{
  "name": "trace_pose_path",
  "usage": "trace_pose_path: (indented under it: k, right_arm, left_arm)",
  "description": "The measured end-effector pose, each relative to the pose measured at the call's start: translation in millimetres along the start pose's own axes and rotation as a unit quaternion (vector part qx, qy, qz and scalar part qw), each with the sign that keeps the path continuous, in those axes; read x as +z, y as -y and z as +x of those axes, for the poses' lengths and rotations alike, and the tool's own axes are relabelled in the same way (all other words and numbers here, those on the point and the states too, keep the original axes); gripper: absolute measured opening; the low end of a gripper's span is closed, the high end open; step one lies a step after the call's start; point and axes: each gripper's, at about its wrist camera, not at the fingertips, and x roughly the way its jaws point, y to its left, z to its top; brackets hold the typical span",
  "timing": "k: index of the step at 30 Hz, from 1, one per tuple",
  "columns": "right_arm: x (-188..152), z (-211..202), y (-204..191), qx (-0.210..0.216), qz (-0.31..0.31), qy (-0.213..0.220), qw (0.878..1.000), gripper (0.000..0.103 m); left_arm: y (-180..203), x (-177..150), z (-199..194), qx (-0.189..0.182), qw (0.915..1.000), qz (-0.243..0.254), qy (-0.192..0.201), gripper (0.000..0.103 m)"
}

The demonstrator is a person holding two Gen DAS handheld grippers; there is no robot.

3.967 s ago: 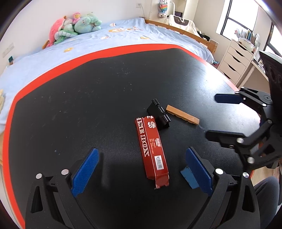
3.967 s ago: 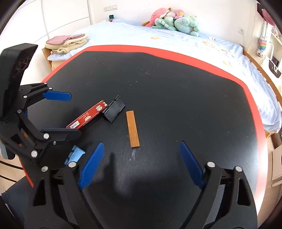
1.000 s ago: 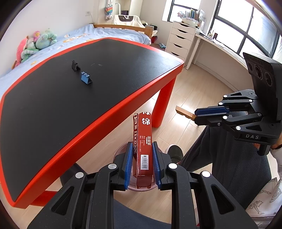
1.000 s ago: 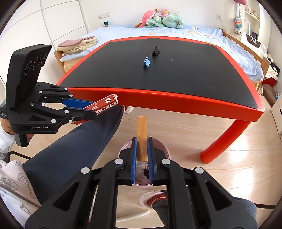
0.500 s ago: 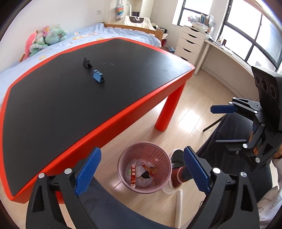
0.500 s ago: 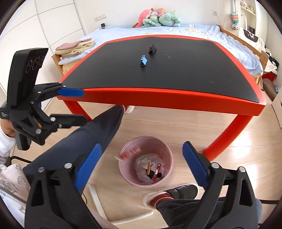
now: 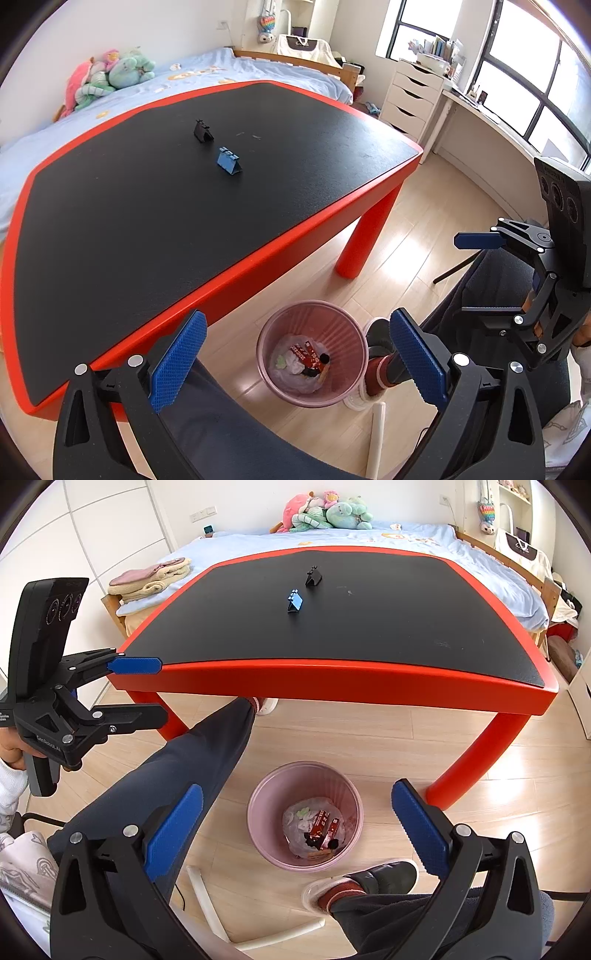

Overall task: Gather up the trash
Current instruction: 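Move both open tools back over the table toward the black and blue clips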

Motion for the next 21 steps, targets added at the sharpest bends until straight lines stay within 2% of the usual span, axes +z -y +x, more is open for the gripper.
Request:
trace_pose_path:
  k: [11,21]
  right_arm:
    - [6.9,4.2,-3.6,0.003,-0.008,0.000,1.000,0.100]
    - [44.4,7.2,-5.1,-0.001,-0.031,0.013,0.999,0.100]
  left_arm:
    - [-11.6,9.6,-5.8,0.003,0.9999,-0.013,0.008,0.095]
    - [-41.4,52.5,-8.0,0.018,0.9988,-0.037,0.027,0.095]
